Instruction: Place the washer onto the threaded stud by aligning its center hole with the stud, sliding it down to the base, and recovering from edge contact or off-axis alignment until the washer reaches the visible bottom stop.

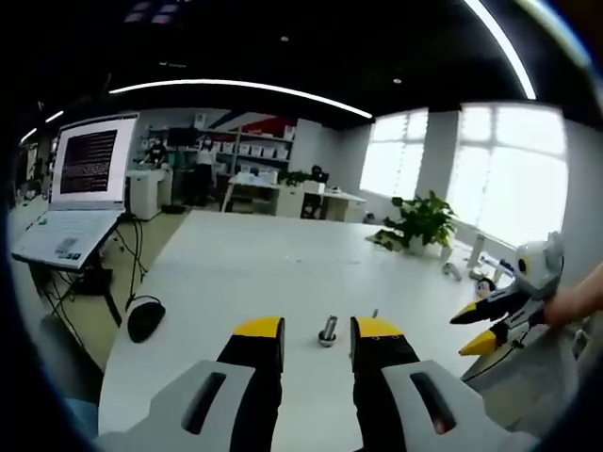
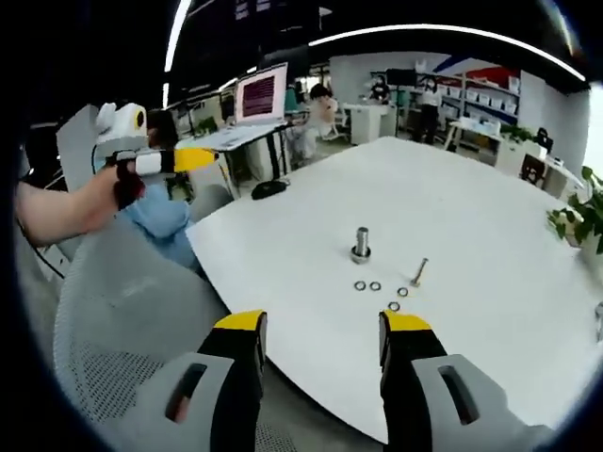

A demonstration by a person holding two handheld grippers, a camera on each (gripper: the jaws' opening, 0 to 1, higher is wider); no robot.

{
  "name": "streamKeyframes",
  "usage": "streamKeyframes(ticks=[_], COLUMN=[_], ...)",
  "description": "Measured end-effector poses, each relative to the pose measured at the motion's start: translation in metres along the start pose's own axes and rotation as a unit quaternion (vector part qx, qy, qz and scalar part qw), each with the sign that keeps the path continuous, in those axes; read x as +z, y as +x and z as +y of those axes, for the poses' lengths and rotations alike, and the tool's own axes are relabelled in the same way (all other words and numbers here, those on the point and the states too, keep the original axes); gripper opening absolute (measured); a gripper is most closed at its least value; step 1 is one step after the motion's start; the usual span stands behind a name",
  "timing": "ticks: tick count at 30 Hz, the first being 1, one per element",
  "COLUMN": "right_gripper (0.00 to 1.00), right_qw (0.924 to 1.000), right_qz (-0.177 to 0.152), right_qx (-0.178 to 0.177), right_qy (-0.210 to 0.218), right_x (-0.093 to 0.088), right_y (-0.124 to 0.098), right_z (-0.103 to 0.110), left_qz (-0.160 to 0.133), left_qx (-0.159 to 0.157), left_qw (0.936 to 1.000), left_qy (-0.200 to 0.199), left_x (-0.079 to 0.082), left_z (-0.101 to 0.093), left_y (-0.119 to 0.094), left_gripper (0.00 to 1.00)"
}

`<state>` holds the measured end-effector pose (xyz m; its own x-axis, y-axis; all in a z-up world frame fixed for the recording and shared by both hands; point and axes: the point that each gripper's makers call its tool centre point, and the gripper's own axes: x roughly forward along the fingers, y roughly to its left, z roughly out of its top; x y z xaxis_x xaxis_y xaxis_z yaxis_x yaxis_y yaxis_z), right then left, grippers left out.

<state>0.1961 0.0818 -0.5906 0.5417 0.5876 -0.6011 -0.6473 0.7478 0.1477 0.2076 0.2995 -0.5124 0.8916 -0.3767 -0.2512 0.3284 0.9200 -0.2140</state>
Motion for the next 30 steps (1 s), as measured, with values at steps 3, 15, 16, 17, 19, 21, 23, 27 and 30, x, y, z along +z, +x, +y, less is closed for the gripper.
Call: streamKeyframes(ticks=[3, 15, 16, 17, 19, 21, 23, 27, 30], right_gripper=[0.51, 0.49, 0.49, 0.49, 0.48, 0.46, 0.46, 0.42, 0.40], right_qw=[0.9999, 0.9976, 0.9974, 0.9969, 0.9955, 0.9943, 0.9912, 0.9873, 0.9849], right_qz=[-0.003, 0.054, 0.057, 0.060, 0.075, 0.087, 0.111, 0.140, 0.154], right_qx=[-0.010, -0.020, -0.020, -0.020, -0.019, -0.015, -0.015, -0.013, -0.013], right_qy=[0.011, -0.038, -0.041, -0.045, -0.056, -0.059, -0.070, -0.074, -0.078], right_x=[0.007, 0.008, 0.008, 0.008, 0.004, -0.001, -0.011, -0.024, -0.029], right_y=[0.007, 0.052, 0.055, 0.058, 0.065, 0.073, 0.079, 0.089, 0.095], right_z=[-0.016, -0.056, -0.058, -0.060, -0.065, -0.068, -0.075, -0.085, -0.091], left_qz=[0.000, -0.002, -0.002, -0.003, -0.003, 0.000, -0.001, -0.002, -0.003], left_qx=[0.000, -0.005, -0.005, -0.005, -0.006, -0.005, -0.003, -0.001, 0.000], left_qw=[1.0000, 0.9997, 0.9997, 0.9997, 0.9998, 0.9998, 0.9998, 0.9999, 0.9999], left_qy=[0.005, 0.022, 0.022, 0.022, 0.019, 0.018, 0.020, 0.017, 0.014], left_x=[-0.001, -0.001, -0.001, -0.001, -0.001, -0.002, -0.002, -0.002, -0.001], left_z=[0.002, 0.001, 0.001, 0.001, 0.001, 0.002, 0.003, 0.004, 0.005], left_y=[-0.001, -0.001, -0.001, -0.001, 0.000, 0.000, -0.001, -0.001, -0.001], left_gripper=[0.26, 0.27, 0.27, 0.27, 0.27, 0.27, 0.27, 0.27, 0.26])
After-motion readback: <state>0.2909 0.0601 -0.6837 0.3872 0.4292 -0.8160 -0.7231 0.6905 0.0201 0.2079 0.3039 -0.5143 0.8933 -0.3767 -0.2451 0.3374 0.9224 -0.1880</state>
